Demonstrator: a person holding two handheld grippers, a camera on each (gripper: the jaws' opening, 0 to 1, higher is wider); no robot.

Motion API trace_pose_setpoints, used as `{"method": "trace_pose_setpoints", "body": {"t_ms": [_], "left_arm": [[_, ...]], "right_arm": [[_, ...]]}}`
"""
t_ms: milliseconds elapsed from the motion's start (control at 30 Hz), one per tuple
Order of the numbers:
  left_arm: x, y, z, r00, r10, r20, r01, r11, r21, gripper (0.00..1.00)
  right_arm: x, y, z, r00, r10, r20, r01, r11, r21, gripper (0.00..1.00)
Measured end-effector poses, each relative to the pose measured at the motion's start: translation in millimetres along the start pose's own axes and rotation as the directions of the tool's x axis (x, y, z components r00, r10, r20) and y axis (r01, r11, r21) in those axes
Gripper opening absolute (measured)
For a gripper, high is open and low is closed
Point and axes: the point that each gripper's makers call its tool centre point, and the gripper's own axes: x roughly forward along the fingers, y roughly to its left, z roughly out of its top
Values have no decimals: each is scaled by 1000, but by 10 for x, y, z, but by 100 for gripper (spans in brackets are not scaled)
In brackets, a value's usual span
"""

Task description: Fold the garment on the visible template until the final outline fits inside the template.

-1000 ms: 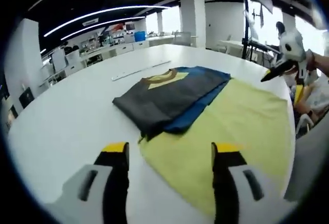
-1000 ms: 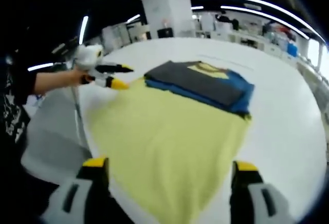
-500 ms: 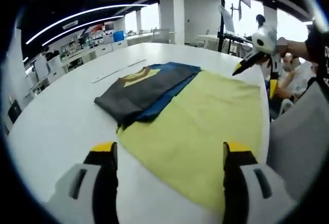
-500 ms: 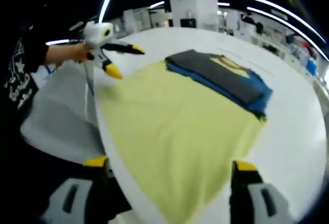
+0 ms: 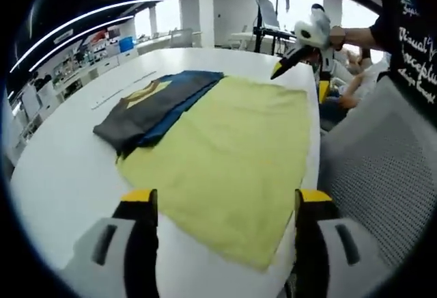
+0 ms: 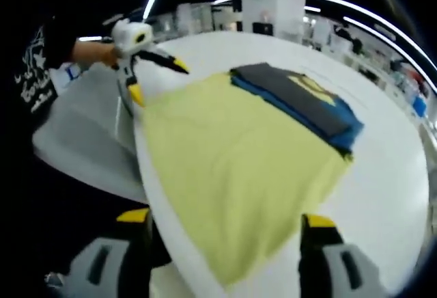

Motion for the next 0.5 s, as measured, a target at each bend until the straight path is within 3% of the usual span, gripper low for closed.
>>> {"method": "trace_pose_setpoints", "body": {"t_ms": [200,333,500], "left_arm": [[-26,-118,-144,999,-25,-42,25,1000,3,74],[-42,-153,-256,997,-28,-70,28,1000,-7,62],[-43,-198,-342,995,-38,-93,39,999,7,56]], "right_arm": [[-28,-44,-100,1000,-14,-3,14,999,-43,78],[-33,-40,-169,1000,-7,-16,6,998,-67,75],[-66,-50,-215,1000,-6,-22,4,996,-91,67]]}}
